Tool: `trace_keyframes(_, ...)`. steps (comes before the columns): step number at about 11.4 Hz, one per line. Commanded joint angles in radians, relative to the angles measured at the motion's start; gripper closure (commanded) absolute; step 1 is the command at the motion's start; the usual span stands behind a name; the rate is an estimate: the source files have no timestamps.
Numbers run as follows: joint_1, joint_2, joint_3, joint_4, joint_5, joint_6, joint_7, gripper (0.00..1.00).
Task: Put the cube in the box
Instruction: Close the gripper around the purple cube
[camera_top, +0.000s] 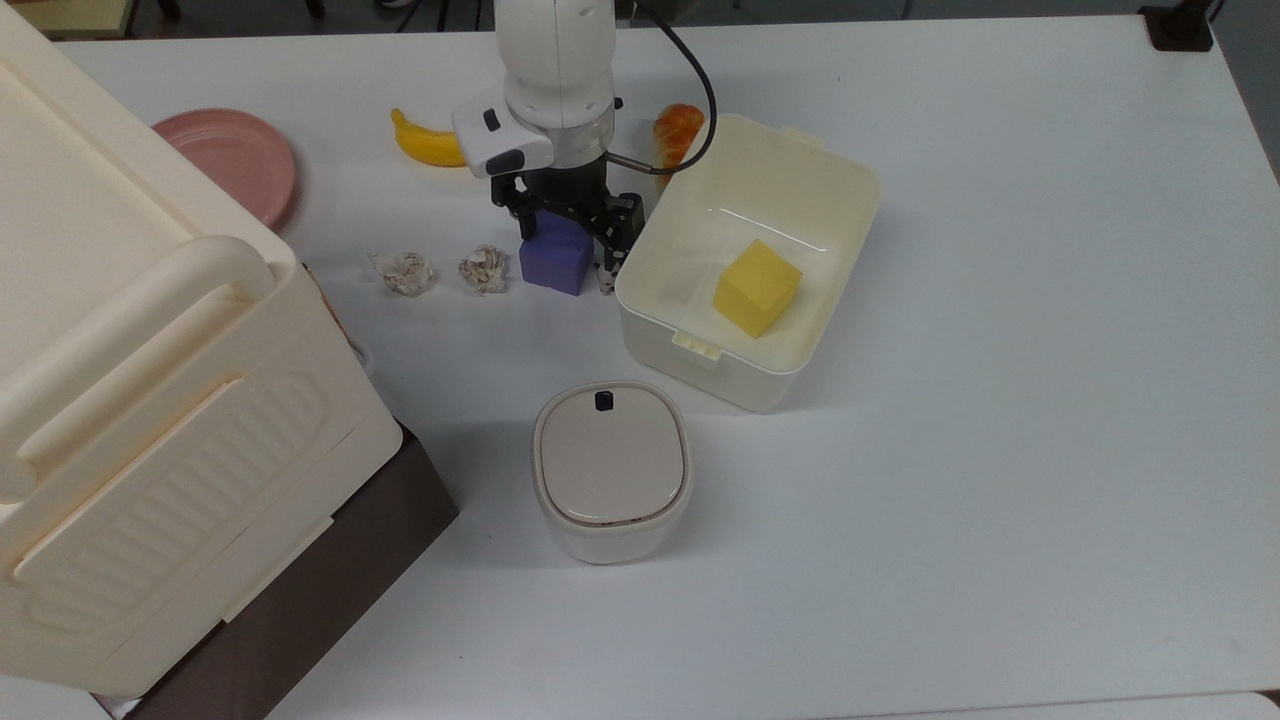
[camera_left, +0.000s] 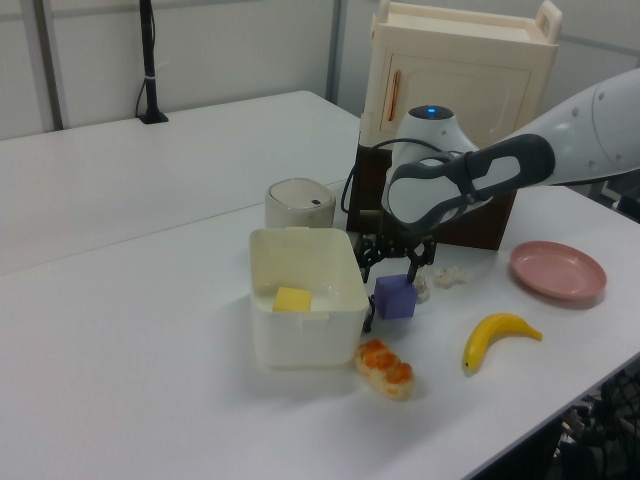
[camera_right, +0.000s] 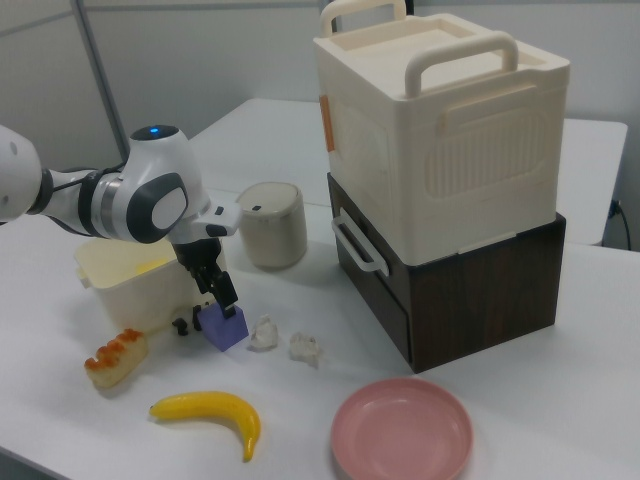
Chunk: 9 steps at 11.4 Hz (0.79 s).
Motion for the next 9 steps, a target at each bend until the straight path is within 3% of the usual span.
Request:
trace_keyframes(1,0.011,0.0,-0.002,-0.009,0.023,0.024,0.026,0.0)
trace_keyframes(9,-0.001,0.002,-0.003,-0.001,0.021,0.016,0.014,0.0)
